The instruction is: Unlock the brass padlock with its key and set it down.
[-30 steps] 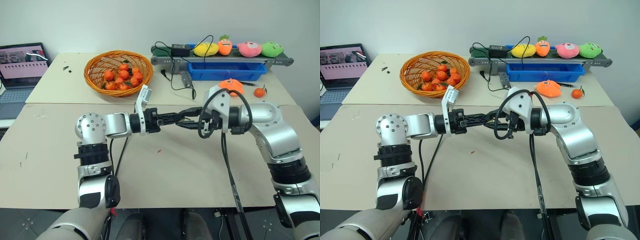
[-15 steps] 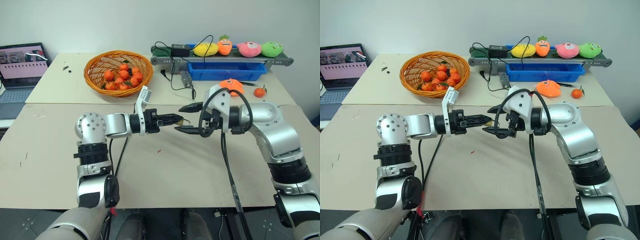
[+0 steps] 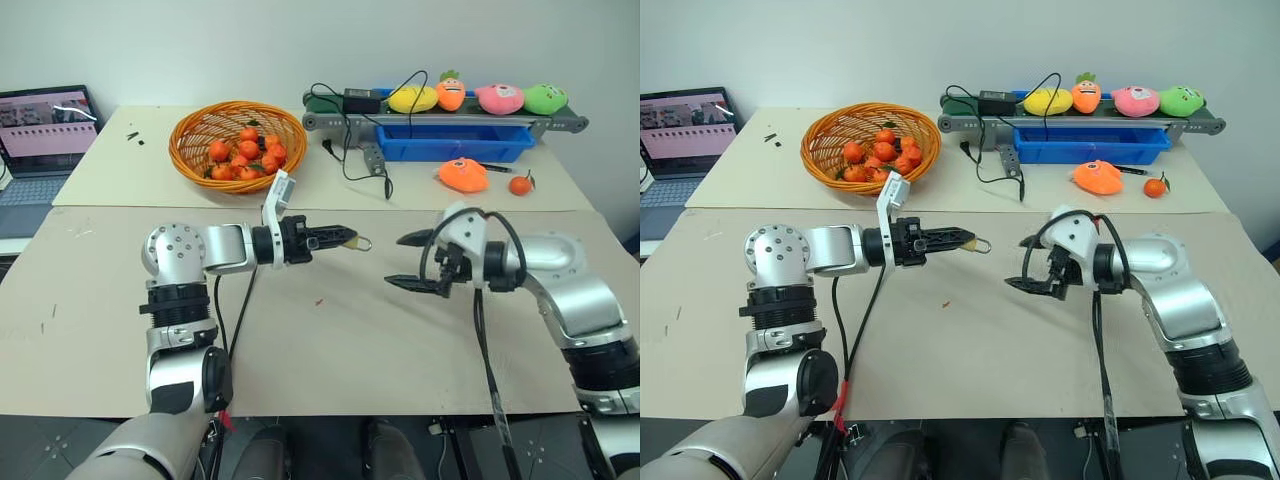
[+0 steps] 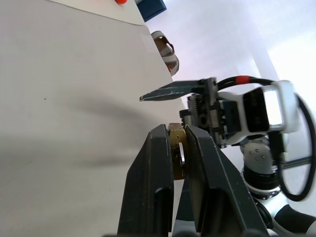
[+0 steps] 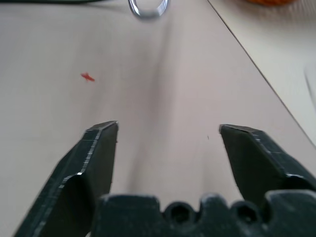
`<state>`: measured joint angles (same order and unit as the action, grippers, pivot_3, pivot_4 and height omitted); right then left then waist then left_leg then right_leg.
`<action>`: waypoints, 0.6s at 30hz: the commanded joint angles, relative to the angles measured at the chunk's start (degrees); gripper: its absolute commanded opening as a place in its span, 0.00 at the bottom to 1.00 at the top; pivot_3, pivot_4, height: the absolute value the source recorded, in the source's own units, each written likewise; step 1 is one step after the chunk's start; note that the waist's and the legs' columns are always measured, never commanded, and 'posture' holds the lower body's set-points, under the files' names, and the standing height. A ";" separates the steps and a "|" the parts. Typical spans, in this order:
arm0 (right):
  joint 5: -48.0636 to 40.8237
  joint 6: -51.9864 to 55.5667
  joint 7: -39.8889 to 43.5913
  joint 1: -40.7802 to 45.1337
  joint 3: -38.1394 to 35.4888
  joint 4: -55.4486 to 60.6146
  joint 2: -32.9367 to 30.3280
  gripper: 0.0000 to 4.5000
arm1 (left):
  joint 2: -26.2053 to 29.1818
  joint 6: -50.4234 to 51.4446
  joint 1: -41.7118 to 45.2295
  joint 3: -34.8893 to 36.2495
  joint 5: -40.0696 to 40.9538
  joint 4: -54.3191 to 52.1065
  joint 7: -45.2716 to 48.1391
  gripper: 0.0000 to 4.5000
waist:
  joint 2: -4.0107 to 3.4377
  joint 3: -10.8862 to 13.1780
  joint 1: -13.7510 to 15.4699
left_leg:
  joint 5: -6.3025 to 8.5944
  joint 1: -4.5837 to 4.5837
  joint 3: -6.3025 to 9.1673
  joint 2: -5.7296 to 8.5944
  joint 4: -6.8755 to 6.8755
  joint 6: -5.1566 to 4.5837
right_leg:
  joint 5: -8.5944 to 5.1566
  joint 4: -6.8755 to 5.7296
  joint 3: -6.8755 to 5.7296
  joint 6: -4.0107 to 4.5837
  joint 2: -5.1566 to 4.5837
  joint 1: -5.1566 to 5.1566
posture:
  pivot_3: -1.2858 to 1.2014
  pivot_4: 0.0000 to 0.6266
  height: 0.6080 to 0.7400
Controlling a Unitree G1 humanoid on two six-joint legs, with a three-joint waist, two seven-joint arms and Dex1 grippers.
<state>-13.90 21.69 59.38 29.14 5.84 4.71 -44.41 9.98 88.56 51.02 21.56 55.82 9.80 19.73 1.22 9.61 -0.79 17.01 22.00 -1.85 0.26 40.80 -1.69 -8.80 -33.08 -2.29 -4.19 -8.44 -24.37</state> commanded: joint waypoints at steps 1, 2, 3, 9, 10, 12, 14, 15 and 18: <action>0.18 -3.66 -1.79 0.52 -1.95 -1.18 1.97 0.53 | -0.48 -0.85 2.33 0.80 0.71 -0.16 0.10 0.00 | 0.00 0.00 -0.14 | 0.00 -0.01 0.01 0.00 0.00 0.00 | 0.00 0.00 0.01 0.00 0.00 0.00 | 0.52 0.24 1.00; 0.40 -3.99 -1.93 0.65 -1.72 -1.54 2.34 0.44 | -0.61 -0.89 2.54 0.99 0.71 0.05 -0.03 0.00 | 0.00 0.00 -0.12 | 0.00 -0.01 0.02 0.00 0.00 0.01 | 0.00 0.00 0.02 0.00 0.00 0.00 | 0.52 0.24 1.00; 0.65 -4.28 -2.02 0.75 -1.56 -1.77 2.62 0.38 | -0.74 -0.87 2.64 1.15 0.75 0.14 -0.15 0.00 | 0.00 0.00 -0.08 | -0.01 -0.01 0.03 0.00 0.00 0.01 | 0.00 -0.01 0.02 0.00 0.00 0.00 | 0.52 0.24 1.00; -0.35 -2.15 -3.36 2.42 -1.92 0.97 4.35 0.01 | -1.76 -0.30 2.76 1.22 0.81 0.07 -0.81 0.00 | 0.00 0.00 0.03 | -0.01 0.01 0.11 0.01 0.00 0.01 | 0.00 0.01 0.01 0.00 0.00 0.00 | 0.52 0.24 1.00; -0.51 -1.53 -3.66 2.59 -1.97 1.84 4.51 0.01 | -1.96 -0.42 3.02 1.25 0.72 0.31 -0.90 0.00 | 0.00 0.00 0.03 | -0.01 0.01 0.12 0.01 0.00 0.01 | 0.00 0.01 0.01 0.00 0.00 0.00 | 0.52 0.24 1.00; -0.84 -0.49 -4.09 2.67 -2.01 3.26 4.59 0.01 | -2.20 -0.60 3.33 1.20 0.59 0.66 -0.96 0.00 | 0.00 0.00 0.05 | -0.01 0.01 0.13 0.01 0.00 0.01 | 0.00 0.01 0.00 0.00 0.00 0.00 | 0.52 0.24 1.00; -1.33 0.85 -4.67 2.86 -2.21 4.95 4.65 0.01 | -2.32 -0.84 3.50 0.97 0.48 1.07 -0.83 0.00 | 0.00 0.00 0.06 | -0.01 0.01 0.13 0.01 0.00 0.01 | 0.00 0.01 0.00 0.00 0.00 0.00 | 0.52 0.24 1.00; -1.64 1.62 -4.95 3.11 -2.39 5.71 4.75 0.01 | -2.32 -1.01 3.60 0.84 0.39 1.35 -0.70 0.00 | 0.00 0.00 0.07 | -0.01 0.02 0.13 0.02 0.00 0.01 | 0.00 0.01 0.00 0.00 0.00 0.00 | 0.52 0.24 1.00; -2.50 3.40 -5.60 3.62 -2.75 7.43 4.67 0.01 | -2.23 -1.48 3.84 0.48 0.16 2.09 -0.31 0.00 | 0.00 0.00 0.07 | -0.01 0.01 0.13 0.02 0.00 0.01 | 0.00 0.01 0.00 0.00 0.00 0.00 | 0.52 0.24 1.00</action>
<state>-14.87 24.15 54.46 31.11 5.66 9.36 -39.68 7.95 88.43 53.08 22.26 55.71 12.24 18.59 1.22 9.61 -0.72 17.00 22.01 -1.72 0.28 40.81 -1.68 -8.80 -33.08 -2.29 -4.19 -8.44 -24.37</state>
